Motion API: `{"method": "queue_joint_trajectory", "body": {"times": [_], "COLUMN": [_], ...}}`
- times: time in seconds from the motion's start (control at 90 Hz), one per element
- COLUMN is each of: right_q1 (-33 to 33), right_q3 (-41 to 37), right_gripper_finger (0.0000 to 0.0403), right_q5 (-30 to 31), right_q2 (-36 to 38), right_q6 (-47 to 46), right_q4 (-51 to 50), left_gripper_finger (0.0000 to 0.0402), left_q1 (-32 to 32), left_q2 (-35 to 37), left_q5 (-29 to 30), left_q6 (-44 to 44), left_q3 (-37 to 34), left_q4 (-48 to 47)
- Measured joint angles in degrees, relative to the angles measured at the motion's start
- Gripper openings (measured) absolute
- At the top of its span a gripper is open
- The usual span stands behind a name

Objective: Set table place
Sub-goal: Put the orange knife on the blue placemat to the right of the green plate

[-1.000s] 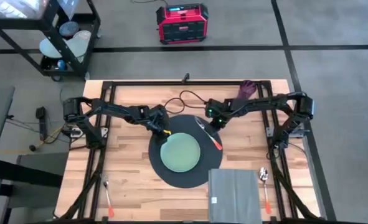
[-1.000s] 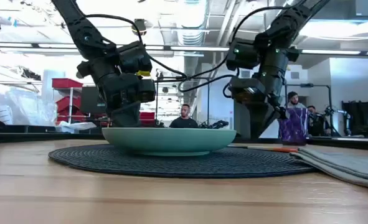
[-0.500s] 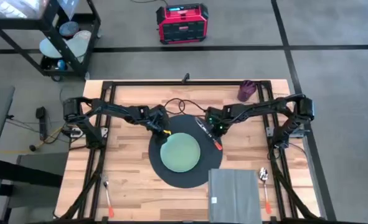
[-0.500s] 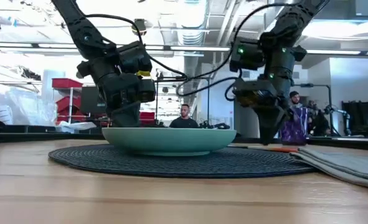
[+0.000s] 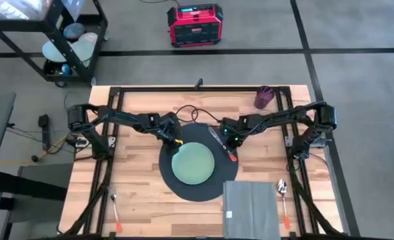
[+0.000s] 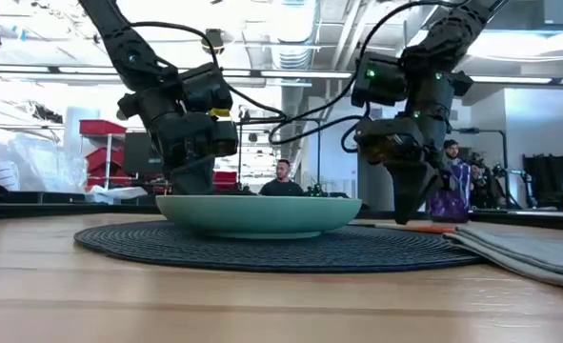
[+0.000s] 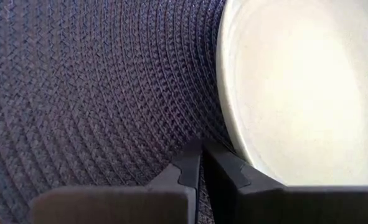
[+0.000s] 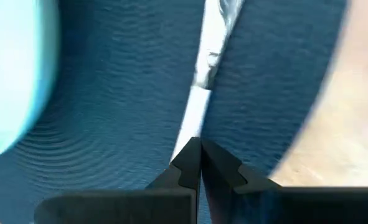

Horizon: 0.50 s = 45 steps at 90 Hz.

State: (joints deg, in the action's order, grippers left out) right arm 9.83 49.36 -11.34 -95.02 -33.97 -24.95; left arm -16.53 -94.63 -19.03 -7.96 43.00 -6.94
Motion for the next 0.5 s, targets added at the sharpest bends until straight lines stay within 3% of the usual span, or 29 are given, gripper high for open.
{"method": "queue_joint_trajectory", "body": {"times": [0.5], "right_q1": [-2.48], "right_q3": [0.07], "right_gripper_finger": [0.0], "right_q5": [2.57], "right_q2": [0.76], "right_q6": [-4.18], "right_q4": [0.77], "left_gripper_finger": [0.0], "left_q1": [0.02], "left_q2": [0.0], "left_q5": [0.0], "left_q6": [-0.86], "left_q3": [0.0], "left_q4": [0.74]}}
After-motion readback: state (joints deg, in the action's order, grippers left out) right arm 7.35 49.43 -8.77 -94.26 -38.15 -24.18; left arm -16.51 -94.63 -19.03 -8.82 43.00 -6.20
